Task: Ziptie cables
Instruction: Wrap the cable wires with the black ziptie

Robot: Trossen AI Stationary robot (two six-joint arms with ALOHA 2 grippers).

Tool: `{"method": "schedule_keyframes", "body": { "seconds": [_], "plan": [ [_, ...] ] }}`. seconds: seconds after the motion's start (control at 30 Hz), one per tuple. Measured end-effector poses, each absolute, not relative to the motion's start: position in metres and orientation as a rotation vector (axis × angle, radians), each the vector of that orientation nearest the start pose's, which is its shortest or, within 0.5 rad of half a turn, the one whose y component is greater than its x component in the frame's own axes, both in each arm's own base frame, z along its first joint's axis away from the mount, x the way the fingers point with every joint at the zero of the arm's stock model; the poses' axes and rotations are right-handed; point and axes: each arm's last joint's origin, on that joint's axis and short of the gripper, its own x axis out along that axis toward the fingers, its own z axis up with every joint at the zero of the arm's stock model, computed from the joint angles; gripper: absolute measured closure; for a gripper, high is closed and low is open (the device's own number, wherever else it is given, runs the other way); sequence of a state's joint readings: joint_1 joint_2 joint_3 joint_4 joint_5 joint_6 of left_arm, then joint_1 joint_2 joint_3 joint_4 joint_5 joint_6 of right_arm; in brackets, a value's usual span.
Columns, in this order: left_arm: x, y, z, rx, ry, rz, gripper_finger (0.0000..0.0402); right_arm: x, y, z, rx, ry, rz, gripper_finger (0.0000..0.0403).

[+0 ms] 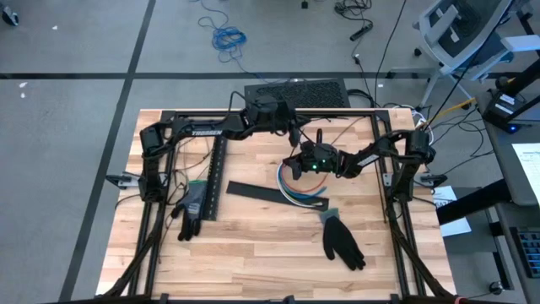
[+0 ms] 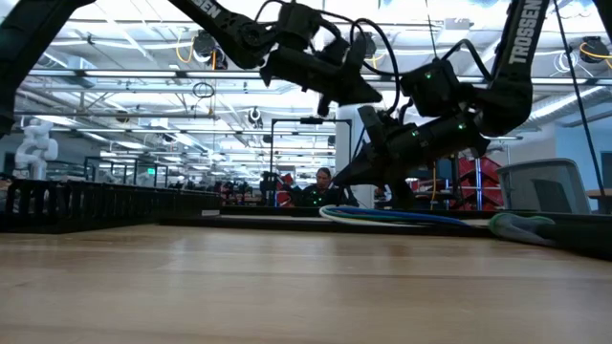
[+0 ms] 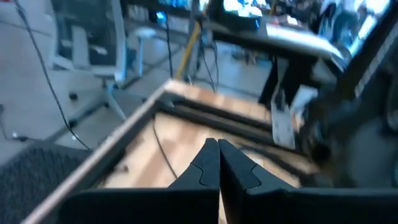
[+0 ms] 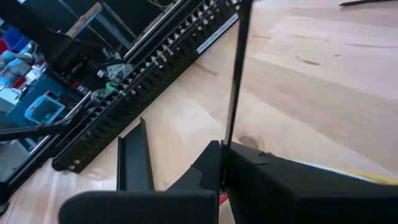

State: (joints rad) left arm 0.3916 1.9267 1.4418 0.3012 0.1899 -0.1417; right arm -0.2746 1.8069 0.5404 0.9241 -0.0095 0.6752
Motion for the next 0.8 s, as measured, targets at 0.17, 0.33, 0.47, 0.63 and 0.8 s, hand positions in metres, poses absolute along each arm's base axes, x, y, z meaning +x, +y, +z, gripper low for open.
{"method": "schedule_keyframes", "body": {
  "seconds": [0.17,0.33,0.47,0.63,0.8],
  "plan": [
    [0.414,0.174,0.276,-0.204,0.163,0.232,0.0402,0.293,-0.079,0.112,0.712,0.242,-0.36,0.0403],
    [0.405,0.173,0.269,-0.137,0.331,0.181,0.0402,0.293,-0.081,0.112,0.713,0.235,-0.365,0.0403],
    [0.386,0.181,0.273,-0.149,0.437,0.188,0.04,0.292,-0.083,0.112,0.709,0.234,-0.368,0.0403],
    [0.361,0.191,0.3,-0.17,0.426,0.222,0.0364,0.292,-0.083,0.112,0.707,0.238,-0.37,0.0403],
    [0.358,0.185,0.288,-0.282,0.533,0.192,0.0303,0.292,-0.083,0.112,0.704,0.24,-0.371,0.0403]
  ]
}}
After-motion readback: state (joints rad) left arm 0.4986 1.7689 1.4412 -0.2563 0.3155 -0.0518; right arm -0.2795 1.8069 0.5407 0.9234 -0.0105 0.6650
